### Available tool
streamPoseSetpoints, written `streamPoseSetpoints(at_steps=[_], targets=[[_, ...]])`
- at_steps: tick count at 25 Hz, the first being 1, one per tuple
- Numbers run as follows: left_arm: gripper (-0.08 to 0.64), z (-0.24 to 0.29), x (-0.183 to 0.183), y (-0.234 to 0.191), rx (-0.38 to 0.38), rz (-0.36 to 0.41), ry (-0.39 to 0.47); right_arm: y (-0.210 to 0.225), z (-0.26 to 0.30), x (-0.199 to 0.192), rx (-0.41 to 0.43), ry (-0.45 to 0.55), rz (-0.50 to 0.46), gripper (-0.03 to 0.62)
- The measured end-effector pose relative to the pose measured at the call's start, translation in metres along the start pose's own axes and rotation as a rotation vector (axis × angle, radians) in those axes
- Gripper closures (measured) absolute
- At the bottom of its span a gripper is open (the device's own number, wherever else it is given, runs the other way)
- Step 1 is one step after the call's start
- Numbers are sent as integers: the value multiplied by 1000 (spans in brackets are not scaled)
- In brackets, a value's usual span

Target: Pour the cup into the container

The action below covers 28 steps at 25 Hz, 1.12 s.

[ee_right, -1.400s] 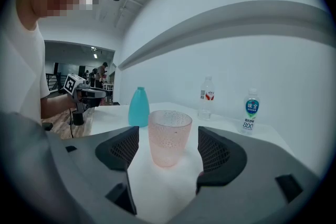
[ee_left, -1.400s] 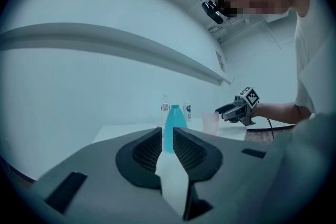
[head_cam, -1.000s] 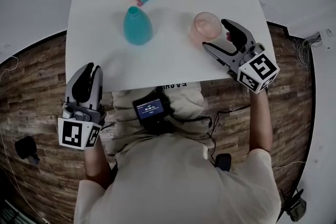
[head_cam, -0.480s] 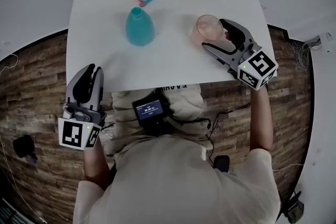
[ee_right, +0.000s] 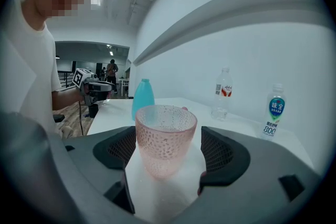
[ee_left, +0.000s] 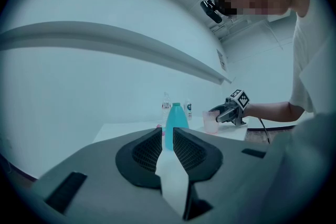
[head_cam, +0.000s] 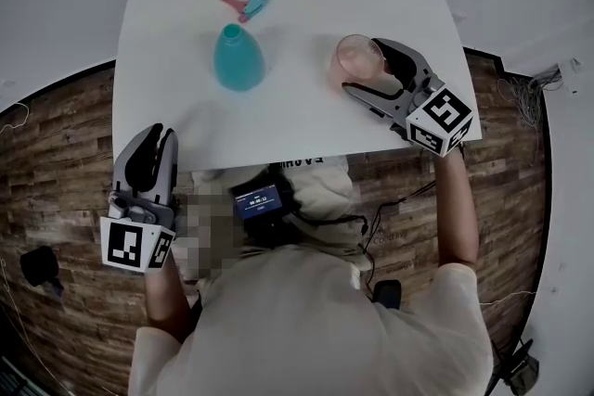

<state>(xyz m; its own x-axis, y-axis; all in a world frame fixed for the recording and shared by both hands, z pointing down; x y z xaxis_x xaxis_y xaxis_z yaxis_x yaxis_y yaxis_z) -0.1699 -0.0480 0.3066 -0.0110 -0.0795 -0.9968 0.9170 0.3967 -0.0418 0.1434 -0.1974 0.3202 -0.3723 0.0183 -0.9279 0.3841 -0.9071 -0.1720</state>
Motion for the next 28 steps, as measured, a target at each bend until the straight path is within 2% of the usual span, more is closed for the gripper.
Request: streamPoseSetpoints(at_steps=[19, 28], targets=[[502, -2, 1, 3, 2, 5, -10, -2, 12, -4, 79, -7, 12, 224], [502, -5, 0, 2, 8, 3, -12, -2, 19, -6, 73, -12, 9, 224]])
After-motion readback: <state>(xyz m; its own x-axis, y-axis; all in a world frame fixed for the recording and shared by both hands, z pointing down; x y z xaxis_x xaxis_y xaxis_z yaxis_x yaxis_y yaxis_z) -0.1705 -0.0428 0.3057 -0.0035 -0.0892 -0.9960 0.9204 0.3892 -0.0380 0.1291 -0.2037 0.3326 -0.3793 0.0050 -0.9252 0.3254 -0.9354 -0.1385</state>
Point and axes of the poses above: the fingertips, and each gripper's own axes: z forward along the fingers, y to its right, x out of its top, the point moved 4 cm from there along -z, backward along the fingers, and after that the axes turned 3 degrees about -z, right-handed, at the moved point
